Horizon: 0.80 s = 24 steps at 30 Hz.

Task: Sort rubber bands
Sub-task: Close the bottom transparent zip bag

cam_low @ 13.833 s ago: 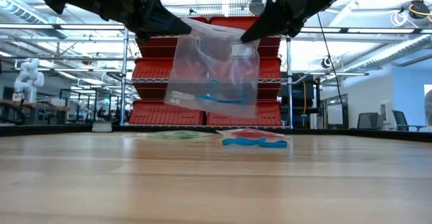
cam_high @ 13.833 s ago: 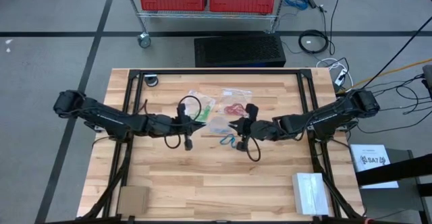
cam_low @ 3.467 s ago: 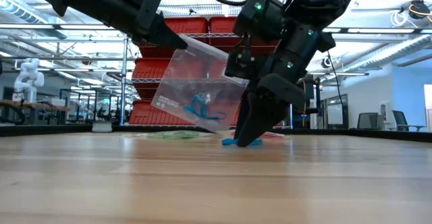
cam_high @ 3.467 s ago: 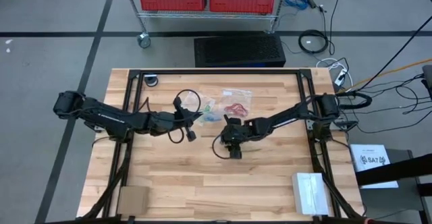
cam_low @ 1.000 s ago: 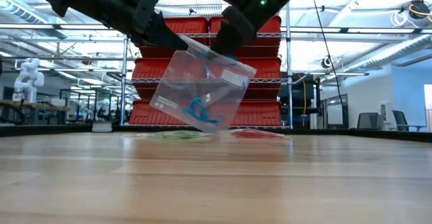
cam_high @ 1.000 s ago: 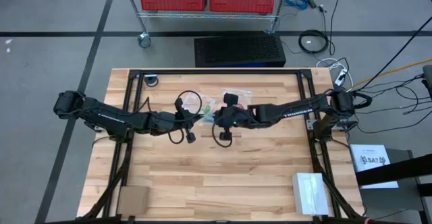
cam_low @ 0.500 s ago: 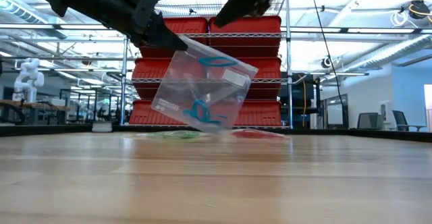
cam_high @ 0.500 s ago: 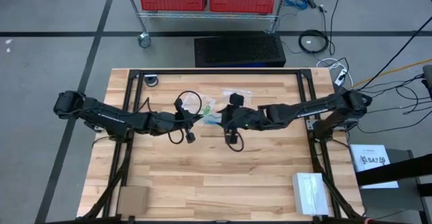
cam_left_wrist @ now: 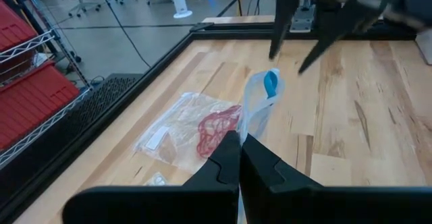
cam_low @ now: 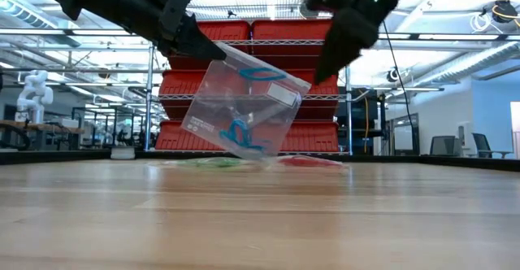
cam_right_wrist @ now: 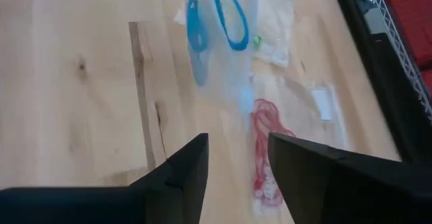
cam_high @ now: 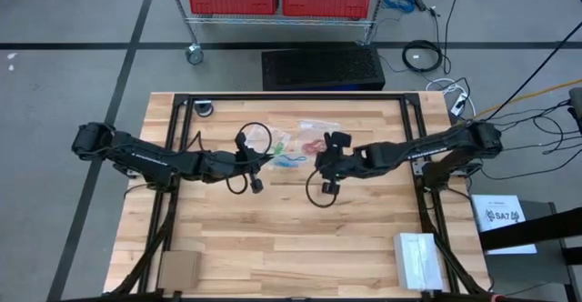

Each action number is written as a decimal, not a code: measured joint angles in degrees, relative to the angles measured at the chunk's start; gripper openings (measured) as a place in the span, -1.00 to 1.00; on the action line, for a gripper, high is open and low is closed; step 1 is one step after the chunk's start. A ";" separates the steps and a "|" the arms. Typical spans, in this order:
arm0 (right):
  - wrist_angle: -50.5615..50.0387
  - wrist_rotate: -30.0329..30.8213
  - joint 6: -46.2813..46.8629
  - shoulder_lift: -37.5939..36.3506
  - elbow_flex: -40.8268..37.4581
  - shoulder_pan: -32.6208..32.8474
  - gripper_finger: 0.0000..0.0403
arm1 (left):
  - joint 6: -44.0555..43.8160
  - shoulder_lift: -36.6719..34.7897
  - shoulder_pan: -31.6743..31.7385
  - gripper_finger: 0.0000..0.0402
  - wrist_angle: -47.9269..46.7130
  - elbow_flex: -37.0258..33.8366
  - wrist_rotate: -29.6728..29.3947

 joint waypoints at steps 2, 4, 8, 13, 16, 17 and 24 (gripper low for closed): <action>4.18 -0.02 -0.40 0.00 -2.56 -1.06 -0.23 | 0.00 0.00 0.00 -1.00 -0.01 -0.02 -0.02; 9.73 -0.10 -1.72 0.00 -4.45 -1.96 -0.19 | 0.00 0.00 0.00 -1.00 0.02 -0.02 -0.02; 14.75 -4.06 -5.82 0.00 -6.37 -2.86 -0.23 | 0.00 0.00 0.00 -1.00 0.04 -0.01 -0.13; 15.20 -6.84 -6.26 0.42 -6.31 -2.21 -0.67 | 0.00 0.02 0.00 -1.00 0.56 -0.02 0.52; 15.24 -9.21 -7.03 0.41 -6.11 -0.51 -0.93 | -0.04 0.00 -0.02 -1.00 2.43 -0.02 2.79; 15.16 -9.29 -7.06 0.41 -5.84 0.18 -0.93 | -0.02 0.01 -0.02 -1.00 2.61 -0.02 2.96; 15.38 -9.24 -7.56 0.33 -1.56 3.16 -0.97 | -1.49 1.09 -0.02 -1.00 3.50 -0.02 3.12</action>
